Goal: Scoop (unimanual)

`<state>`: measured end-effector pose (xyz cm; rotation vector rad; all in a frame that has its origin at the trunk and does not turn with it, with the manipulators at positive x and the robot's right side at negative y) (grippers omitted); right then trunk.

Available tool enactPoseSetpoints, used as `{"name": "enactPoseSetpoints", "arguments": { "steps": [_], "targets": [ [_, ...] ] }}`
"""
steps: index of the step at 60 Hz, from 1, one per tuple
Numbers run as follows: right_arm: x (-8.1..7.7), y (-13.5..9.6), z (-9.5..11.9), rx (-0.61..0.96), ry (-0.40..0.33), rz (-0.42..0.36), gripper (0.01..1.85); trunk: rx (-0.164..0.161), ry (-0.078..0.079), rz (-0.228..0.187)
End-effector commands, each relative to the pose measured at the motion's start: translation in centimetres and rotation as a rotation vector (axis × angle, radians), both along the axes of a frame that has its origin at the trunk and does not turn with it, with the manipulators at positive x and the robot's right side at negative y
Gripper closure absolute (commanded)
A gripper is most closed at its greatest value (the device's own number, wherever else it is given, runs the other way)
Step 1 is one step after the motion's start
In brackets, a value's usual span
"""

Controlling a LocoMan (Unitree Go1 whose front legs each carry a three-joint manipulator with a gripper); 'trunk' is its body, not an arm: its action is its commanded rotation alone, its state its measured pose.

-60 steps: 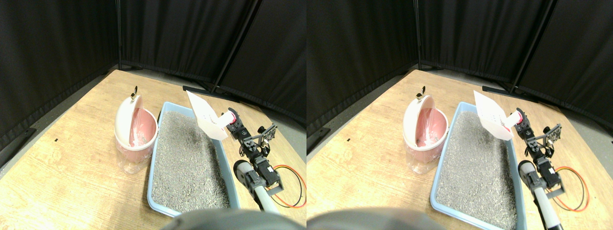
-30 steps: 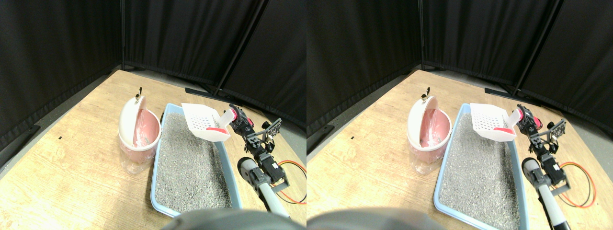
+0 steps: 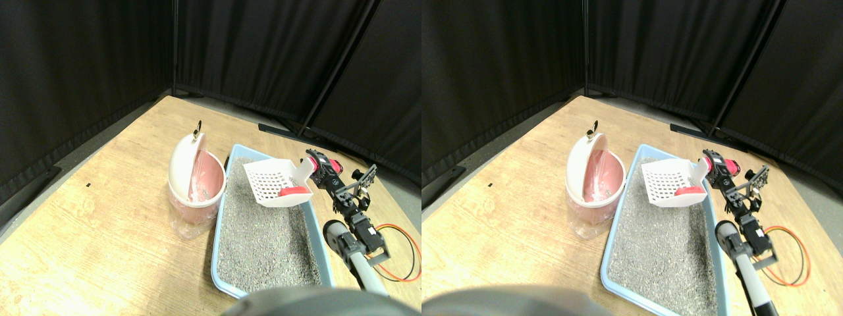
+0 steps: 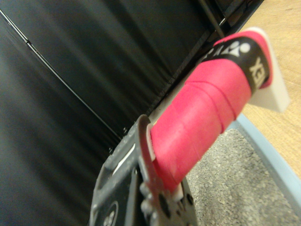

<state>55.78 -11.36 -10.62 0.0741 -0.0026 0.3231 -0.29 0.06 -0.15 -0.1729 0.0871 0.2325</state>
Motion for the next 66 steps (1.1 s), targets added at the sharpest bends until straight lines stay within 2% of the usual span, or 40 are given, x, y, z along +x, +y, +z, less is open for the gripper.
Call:
{"name": "enactPoseSetpoints", "arguments": {
  "steps": [1,17,30,46,66],
  "targets": [
    [0.1,0.7,0.9,0.051,-0.038,0.020,1.81,-0.005,0.016,0.056],
    [1.0,2.0,0.9,0.053,-0.009,0.034,1.81,-0.009,0.015,0.079],
    [1.9,2.8,1.3,0.036,-0.020,0.064,1.81,-0.013,0.016,0.090],
    [2.8,3.8,1.7,-0.002,-0.034,0.053,1.81,-0.018,0.015,0.107],
    [3.2,4.6,2.1,-0.046,-0.048,0.073,1.81,-0.023,0.003,0.126]
  ]
}}
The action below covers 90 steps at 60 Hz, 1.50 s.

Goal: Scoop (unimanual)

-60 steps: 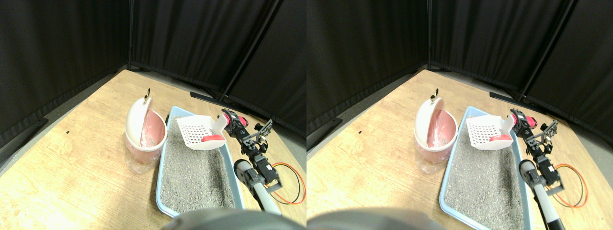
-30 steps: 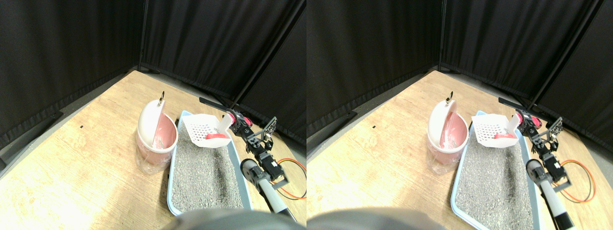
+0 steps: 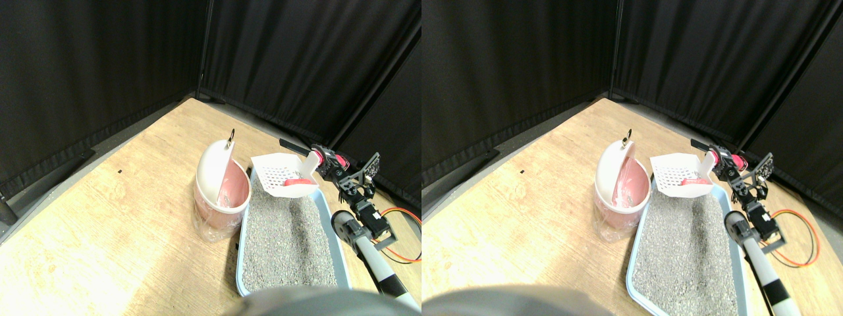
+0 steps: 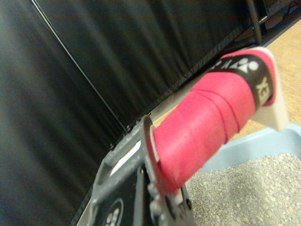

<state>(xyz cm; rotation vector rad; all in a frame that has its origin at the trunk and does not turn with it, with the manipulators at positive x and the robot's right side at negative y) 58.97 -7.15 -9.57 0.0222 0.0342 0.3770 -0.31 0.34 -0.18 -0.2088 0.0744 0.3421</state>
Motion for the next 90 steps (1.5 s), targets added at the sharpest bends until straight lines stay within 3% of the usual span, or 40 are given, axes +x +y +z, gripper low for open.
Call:
{"name": "enactPoseSetpoints", "arguments": {
  "steps": [1,42,63,90],
  "targets": [
    [-0.1,0.4,1.1,0.009,-0.078,0.022,1.81,0.007,0.007,0.018],
    [-1.0,2.5,2.7,-0.095,-0.091,0.107,1.81,0.005,-0.025,0.055],
    [-1.5,3.5,3.1,-0.235,-0.061,0.139,1.81,0.001,-0.030,0.059],
    [-0.9,4.2,3.1,-0.336,-0.024,0.087,1.81,-0.011,-0.027,0.073]
  ]
}}
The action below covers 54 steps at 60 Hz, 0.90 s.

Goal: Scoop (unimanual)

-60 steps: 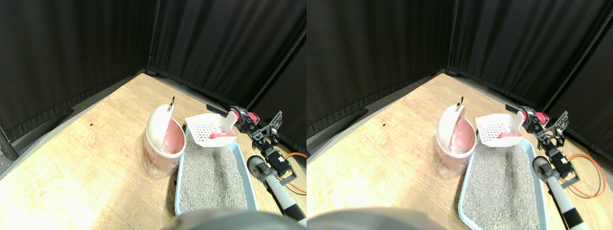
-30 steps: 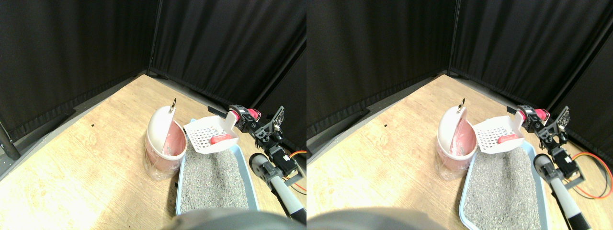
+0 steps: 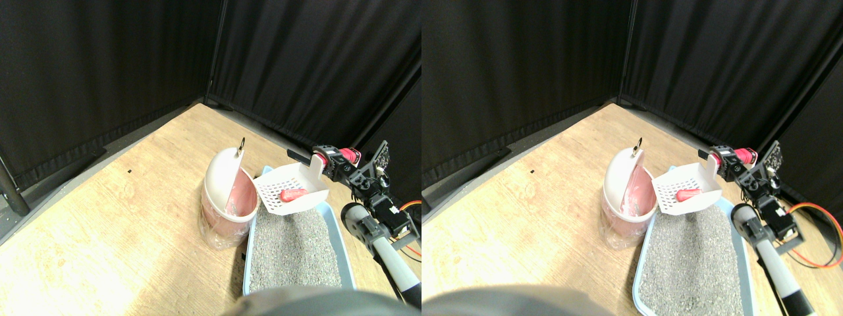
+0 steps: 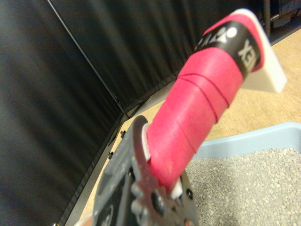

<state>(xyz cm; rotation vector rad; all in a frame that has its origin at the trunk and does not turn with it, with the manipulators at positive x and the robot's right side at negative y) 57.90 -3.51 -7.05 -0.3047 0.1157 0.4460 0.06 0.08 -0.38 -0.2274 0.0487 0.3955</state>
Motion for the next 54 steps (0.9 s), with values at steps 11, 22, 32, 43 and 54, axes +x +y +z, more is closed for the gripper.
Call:
{"name": "enactPoseSetpoints", "arguments": {
  "steps": [11,22,32,43,54],
  "targets": [
    [0.6,0.9,0.5,-0.025,-0.054,0.021,1.81,0.001,-0.002,0.017],
    [0.7,1.2,0.6,-0.050,-0.058,0.032,1.81,-0.001,0.000,0.020],
    [0.5,1.4,1.0,-0.070,-0.076,0.048,1.81,-0.003,0.002,0.022],
    [0.1,1.6,1.5,-0.053,-0.109,0.069,1.68,-0.008,0.007,0.023],
    [-0.1,2.0,1.8,-0.084,-0.142,0.092,1.65,-0.010,0.010,0.025]
  ]
}}
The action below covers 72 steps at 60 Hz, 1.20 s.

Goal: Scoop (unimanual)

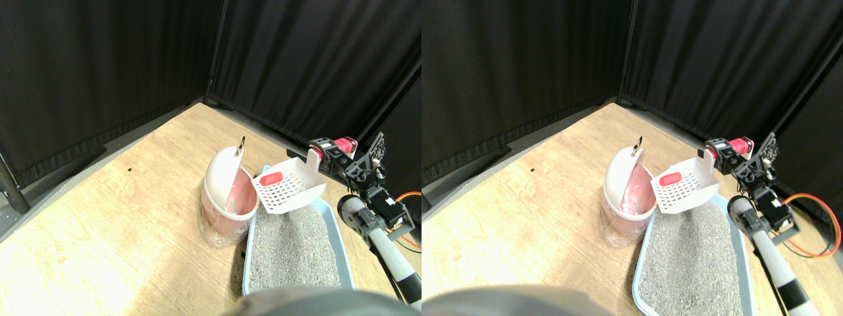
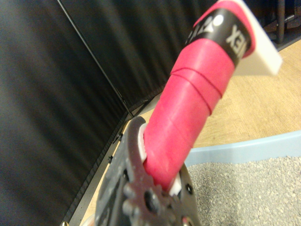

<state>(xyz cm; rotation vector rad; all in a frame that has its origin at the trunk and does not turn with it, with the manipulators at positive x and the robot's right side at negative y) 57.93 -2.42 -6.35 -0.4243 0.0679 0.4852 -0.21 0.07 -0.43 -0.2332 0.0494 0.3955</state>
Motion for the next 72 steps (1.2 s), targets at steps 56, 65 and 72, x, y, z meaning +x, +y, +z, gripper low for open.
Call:
{"name": "enactPoseSetpoints", "arguments": {
  "steps": [56,65,72],
  "targets": [
    [0.0,1.2,2.1,0.044,-0.219,0.005,1.70,0.004,0.012,0.016],
    [-0.3,1.4,2.9,0.010,-0.270,0.003,1.81,0.004,0.010,0.016],
    [-0.7,1.6,3.2,-0.033,-0.298,0.017,1.81,0.002,0.006,0.020]
  ]
}}
